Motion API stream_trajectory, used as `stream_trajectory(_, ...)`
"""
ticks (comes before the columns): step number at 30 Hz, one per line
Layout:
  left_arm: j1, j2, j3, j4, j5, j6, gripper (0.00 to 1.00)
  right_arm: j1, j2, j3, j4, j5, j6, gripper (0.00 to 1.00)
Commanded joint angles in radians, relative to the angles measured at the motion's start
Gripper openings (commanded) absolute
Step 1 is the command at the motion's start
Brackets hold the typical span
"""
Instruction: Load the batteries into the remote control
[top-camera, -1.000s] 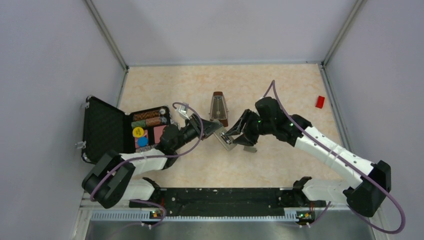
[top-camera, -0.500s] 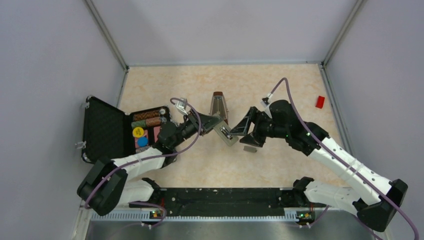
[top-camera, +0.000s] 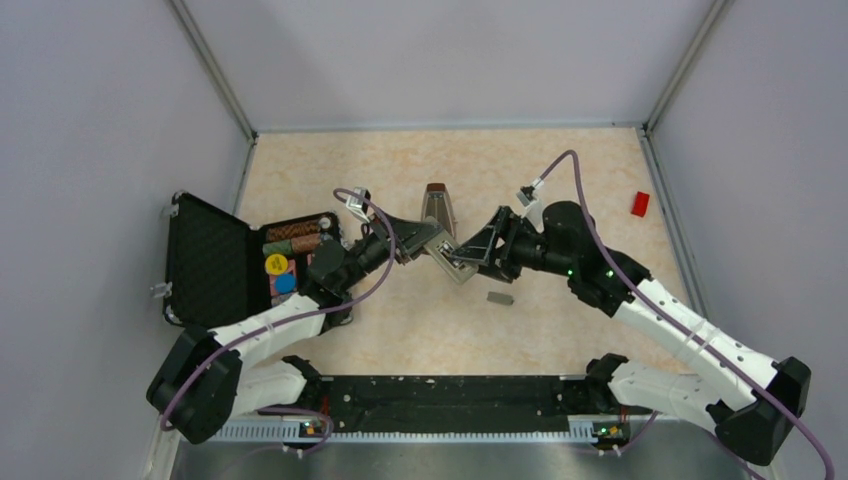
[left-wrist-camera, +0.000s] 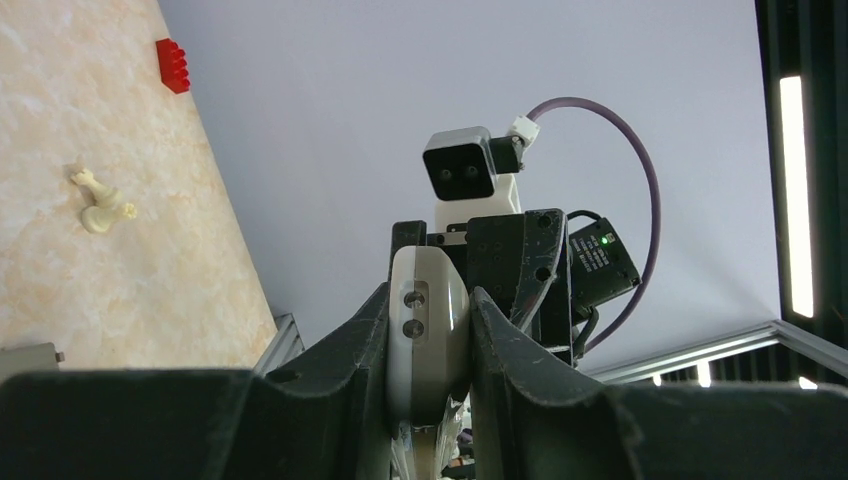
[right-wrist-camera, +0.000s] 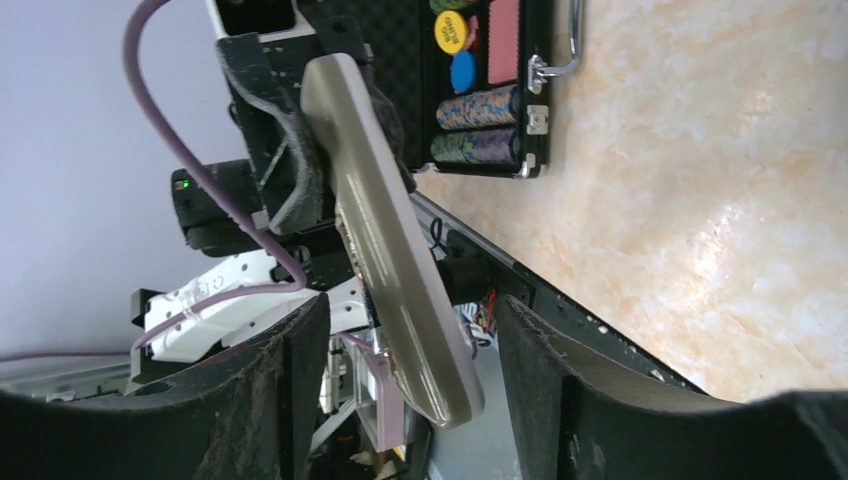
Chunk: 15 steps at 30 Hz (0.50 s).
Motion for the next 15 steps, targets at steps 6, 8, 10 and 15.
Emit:
stream_trajectory(6,-0.012,-0.011,0.040,0.097,-0.044,-0.061,0.00,-0.011,-0.036,0.002,0.125,-0.044,-0.012,0.54)
stream_trajectory(8,-0.012,-0.005,0.039,0.109,-0.053,-0.074,0.00,-0.010,-0.048,-0.003,0.136,-0.054,-0.026,0.51)
stream_trajectory(10,-0.011,0.000,0.038,0.122,-0.061,-0.089,0.00,-0.010,-0.064,-0.014,0.157,-0.059,-0.034,0.47)
stream_trajectory(15,-0.014,0.007,0.043,0.126,-0.070,-0.097,0.00,-0.011,-0.105,-0.037,0.179,-0.032,-0.034,0.41)
